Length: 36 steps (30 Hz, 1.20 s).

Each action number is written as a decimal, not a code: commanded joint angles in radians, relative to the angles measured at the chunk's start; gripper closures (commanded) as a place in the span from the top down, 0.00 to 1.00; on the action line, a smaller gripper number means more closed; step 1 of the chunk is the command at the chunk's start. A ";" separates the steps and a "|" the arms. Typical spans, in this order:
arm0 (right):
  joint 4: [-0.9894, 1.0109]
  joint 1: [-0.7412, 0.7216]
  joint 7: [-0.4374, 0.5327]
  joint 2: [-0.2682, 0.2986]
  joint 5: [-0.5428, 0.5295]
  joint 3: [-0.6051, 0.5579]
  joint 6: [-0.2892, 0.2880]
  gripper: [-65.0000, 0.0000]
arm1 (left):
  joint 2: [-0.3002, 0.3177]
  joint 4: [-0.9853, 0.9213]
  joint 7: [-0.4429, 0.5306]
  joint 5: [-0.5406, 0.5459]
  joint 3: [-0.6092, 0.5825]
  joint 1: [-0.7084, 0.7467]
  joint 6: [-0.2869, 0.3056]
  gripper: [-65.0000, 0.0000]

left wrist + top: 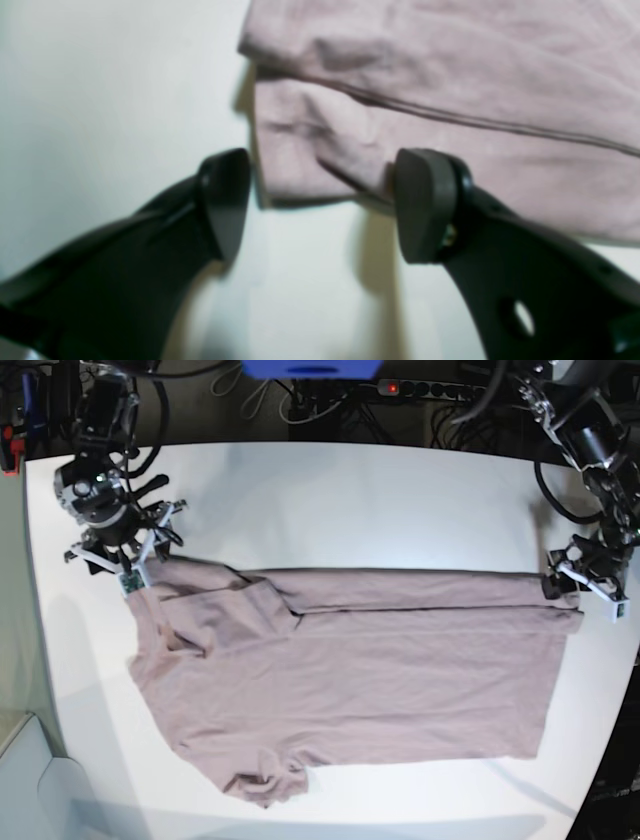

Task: Layout the t-shirt on the table in an organized manner, then fold the t-shirt properly

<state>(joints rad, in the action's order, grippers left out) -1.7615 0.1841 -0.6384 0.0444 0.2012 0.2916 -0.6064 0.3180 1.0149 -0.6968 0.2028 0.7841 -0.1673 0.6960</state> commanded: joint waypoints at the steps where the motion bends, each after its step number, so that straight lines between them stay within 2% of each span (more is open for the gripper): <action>1: -0.016 -0.007 0.022 0.008 -0.009 0.001 0.001 0.56 | 0.023 0.014 0.024 0.016 0.002 -0.019 0.002 0.67; 3: -0.016 -0.007 0.022 0.018 -0.010 0.002 0.001 0.56 | 0.025 0.014 0.024 0.016 0.002 -0.016 0.002 0.66; 5: -0.015 -0.007 0.022 0.019 -0.010 0.002 0.001 0.56 | 0.025 0.012 0.024 0.016 0.002 -0.016 0.002 0.57; 9: 0.015 -0.010 0.024 0.019 -0.010 0.002 0.001 0.56 | 0.020 0.012 0.025 0.016 0.010 -0.016 0.002 0.23; 13: 0.071 -0.019 0.028 0.019 -0.010 0.002 0.001 0.56 | 0.020 0.012 0.025 0.016 0.010 -0.016 0.002 0.00; 23: 0.140 -0.080 0.030 0.035 -0.012 0.002 0.001 0.56 | 0.027 0.012 0.025 0.016 0.010 -0.011 0.002 0.00; 25: 0.139 -0.082 0.030 0.035 -0.012 0.002 0.001 0.53 | 0.027 0.012 0.025 0.016 0.010 -0.011 0.002 0.00; 27: 0.139 -0.085 0.030 0.035 -0.012 0.002 0.001 0.42 | 0.028 0.012 0.025 0.016 0.010 -0.005 0.002 0.00; 30: 0.139 -0.087 0.030 0.048 -0.012 0.002 0.001 0.14 | 0.031 0.020 0.025 0.016 0.010 0.002 0.002 0.00; 32: 0.140 -0.087 0.030 0.053 -0.012 0.002 0.001 0.00 | 0.045 0.015 0.025 0.017 0.010 0.002 0.002 0.00; 36: 0.136 -0.080 0.030 0.056 -0.012 0.002 0.000 0.00 | 0.050 0.029 0.025 0.024 0.011 0.028 0.002 0.00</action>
<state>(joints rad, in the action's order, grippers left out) -1.6054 0.1120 -0.6273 0.0910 0.2008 0.2916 -0.6064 0.3489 1.0260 -0.6827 0.2134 0.7910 -0.1318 0.6964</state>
